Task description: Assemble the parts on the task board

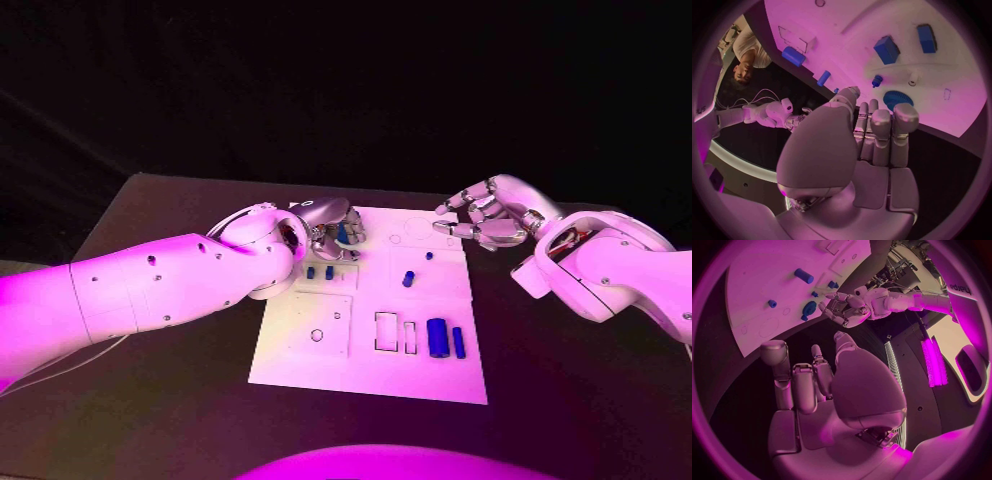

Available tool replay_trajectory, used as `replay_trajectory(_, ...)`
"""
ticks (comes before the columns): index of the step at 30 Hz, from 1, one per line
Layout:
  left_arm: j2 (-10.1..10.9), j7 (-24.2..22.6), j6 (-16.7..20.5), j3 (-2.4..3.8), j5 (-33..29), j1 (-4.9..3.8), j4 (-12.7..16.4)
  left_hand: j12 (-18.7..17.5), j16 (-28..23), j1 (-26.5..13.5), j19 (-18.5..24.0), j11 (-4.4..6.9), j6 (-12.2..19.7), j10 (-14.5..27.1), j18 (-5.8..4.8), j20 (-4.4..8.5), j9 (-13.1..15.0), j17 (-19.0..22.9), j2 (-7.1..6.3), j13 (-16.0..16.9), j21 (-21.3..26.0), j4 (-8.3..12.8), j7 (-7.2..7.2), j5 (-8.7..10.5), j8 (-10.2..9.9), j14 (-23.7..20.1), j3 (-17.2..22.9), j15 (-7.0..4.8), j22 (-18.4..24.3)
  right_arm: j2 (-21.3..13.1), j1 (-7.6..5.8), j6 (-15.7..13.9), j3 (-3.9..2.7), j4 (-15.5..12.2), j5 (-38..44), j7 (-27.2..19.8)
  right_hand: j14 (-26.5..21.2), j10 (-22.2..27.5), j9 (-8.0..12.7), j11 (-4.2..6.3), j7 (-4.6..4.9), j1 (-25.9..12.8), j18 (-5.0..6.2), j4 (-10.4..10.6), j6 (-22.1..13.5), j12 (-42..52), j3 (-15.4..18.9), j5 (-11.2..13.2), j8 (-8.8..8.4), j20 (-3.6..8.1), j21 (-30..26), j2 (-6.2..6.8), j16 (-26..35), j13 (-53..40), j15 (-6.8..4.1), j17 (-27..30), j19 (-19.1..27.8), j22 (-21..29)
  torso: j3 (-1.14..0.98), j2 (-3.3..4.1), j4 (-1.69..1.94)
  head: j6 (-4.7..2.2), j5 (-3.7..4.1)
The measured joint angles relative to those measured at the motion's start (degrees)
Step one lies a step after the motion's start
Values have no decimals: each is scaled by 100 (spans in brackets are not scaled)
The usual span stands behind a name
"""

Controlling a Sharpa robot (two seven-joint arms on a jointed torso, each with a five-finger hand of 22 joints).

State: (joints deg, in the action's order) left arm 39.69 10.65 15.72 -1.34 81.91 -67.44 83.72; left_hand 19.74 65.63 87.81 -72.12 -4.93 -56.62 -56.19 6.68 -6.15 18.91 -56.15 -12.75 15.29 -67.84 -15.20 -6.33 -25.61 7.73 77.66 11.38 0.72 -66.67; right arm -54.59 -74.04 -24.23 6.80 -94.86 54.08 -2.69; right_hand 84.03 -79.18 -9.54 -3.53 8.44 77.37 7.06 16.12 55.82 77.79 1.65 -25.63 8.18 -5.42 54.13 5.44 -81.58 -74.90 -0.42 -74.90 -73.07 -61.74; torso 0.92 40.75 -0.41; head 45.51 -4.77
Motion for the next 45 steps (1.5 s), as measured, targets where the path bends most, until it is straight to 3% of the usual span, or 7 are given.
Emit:
replay_trajectory(3, -61, 14, -23, 0, 157, 12, -87, -65, 299, 0, -226, 0, -51, 0, -19, 2, -82, -249, 0, -107, -297, -21, 10, 0, -24, 186, -21, 1, -297, 0, 2, 0, 0, 0, 0, 0, 0, 0, 0, 0, 0, 0, 0, 0, 0, 0, 0, 0, 0, 0, 0, 0, 0, 0, 0, -2, 0, 0, 0, 1, -1, -3, 5)
replay_trajectory(4, -84, 23, -33, 1, 215, 16, -123, -65, 376, 0, -269, 0, -63, 0, -88, 4, -104, -319, 0, -132, -358, -21, -2, 0, -24, 231, -21, 0, -356, 0, 2, 0, 0, 0, 0, 0, 0, 0, 0, 0, 0, 0, 0, 0, 0, 0, 0, 0, 0, 0, 0, 0, 0, 0, 0, -3, 0, 0, -1, 1, -2, -3, 7)
replay_trajectory(14, -206, 149, -226, 5, 485, 24, -280, -131, 821, 47, -526, 5, -193, -4, -97, 30, -228, -742, 48, -298, -683, -21, 72, 0, -24, 494, -21, -39, -687, -2, 4, 0, 0, -3, 0, 0, 0, 0, 0, 0, 0, 0, 0, 0, 0, 0, 0, 0, 0, 0, 0, 0, 0, 0, 0, -4, 0, 0, -7, -1, -1, 12, 24)
replay_trajectory(16, -232, 176, -293, 5, 517, 25, -302, -132, 880, 47, -635, 20, -193, -85, -183, 39, -262, -786, 47, -329, -806, -21, 72, 0, -31, 536, -21, -46, -796, -3, 4, 0, 0, -3, 0, 0, 0, 0, 0, 0, 0, 0, 0, 0, 0, 0, 0, 0, 0, 0, 0, 0, 0, 0, 0, -4, 0, 0, -8, -2, 0, 18, 24)
replay_trajectory(34, -300, 326, -600, 6, 624, 26, -375, -131, 936, 47, -888, 60, -268, -285, -244, 74, -372, -797, 47, -415, -1092, -21, -2, 21, -79, 602, -21, -72, -827, -1, 5, 1, 0, -8, 0, 0, 0, 0, 0, 0, 0, 0, 0, 0, 0, 0, 0, 0, 0, 0, 0, 0, 0, -4, 0, -3, 0, -1, -7, -5, 5, 25, 37)
replay_trajectory(45, -411, 337, -652, 6, 615, 40, -507, -211, 936, 129, -919, 71, -328, -419, -243, 105, -443, -730, 130, -488, -1182, -11, -62, 44, -134, 622, 84, -92, -826, 6, 6, 1, 0, -5, 0, 0, 0, 0, 0, 0, 0, 0, 0, 0, 0, 0, 0, -23, 0, 0, 1, 0, 0, -3, 0, -2, 0, -1, -4, -1, 3, 54, 37)
